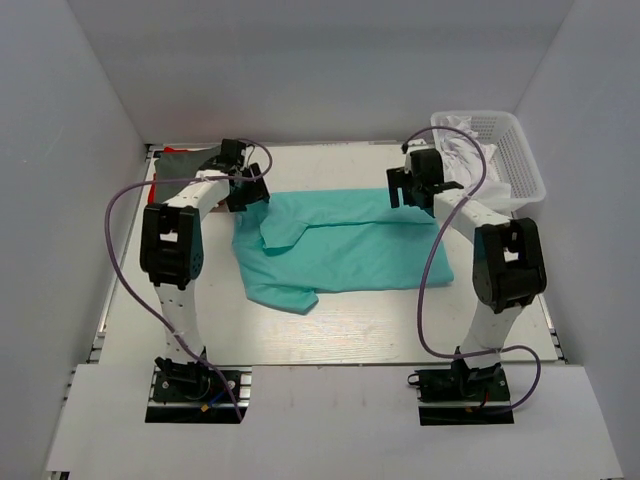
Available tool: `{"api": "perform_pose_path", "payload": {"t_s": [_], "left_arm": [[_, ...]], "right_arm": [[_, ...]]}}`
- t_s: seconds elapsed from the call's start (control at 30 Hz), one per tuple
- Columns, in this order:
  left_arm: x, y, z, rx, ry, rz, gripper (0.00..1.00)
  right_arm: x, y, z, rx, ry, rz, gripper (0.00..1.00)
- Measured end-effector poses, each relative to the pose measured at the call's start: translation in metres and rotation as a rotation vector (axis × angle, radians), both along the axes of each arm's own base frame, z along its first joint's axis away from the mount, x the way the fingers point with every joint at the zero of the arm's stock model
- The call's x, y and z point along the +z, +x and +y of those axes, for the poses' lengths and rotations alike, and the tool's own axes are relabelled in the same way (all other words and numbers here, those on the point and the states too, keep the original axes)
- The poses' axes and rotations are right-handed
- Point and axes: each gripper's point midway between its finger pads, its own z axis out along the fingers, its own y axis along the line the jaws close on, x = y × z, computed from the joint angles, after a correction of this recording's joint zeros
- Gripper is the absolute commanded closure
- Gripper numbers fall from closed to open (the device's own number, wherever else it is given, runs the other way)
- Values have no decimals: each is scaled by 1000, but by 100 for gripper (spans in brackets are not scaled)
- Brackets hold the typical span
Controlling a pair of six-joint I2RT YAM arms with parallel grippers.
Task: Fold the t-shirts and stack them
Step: Fold the flattened tshirt in 1/3 of the way
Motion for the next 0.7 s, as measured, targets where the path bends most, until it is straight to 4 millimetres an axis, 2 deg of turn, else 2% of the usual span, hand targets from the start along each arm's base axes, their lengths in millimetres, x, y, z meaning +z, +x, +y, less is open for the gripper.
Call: {"api": "perform_pose_path", "payload": {"t_s": [0.07,0.1,0.13,0.17,0.23,0.27,0.4,0.47,0.7], "left_arm": [[-15,0,4,13,10,35,23],[-20,0,6,17,14,46,30],[-26,0,7,24,16,57,49],[-30,0,7,31,16,65,59],[-34,0,9,33,26,75,76],[-35,0,11,39,34,82,80],[-31,5,19,65,67,83,82],[-27,9,25,79,82,75,73],[-23,9,47,120,128,84,69]], "right_arm": [[-17,-2,1,-5,5,40,10],[-25,-2,2,-11,11,59,10],[-33,-3,2,-17,15,77,10],[-38,-4,2,-24,18,88,10],[-47,-4,2,-38,28,107,10],[-50,-3,3,-46,33,115,10],[-59,4,2,-77,60,136,10],[-64,8,1,-94,79,146,12],[-87,8,0,-125,121,220,25]]}}
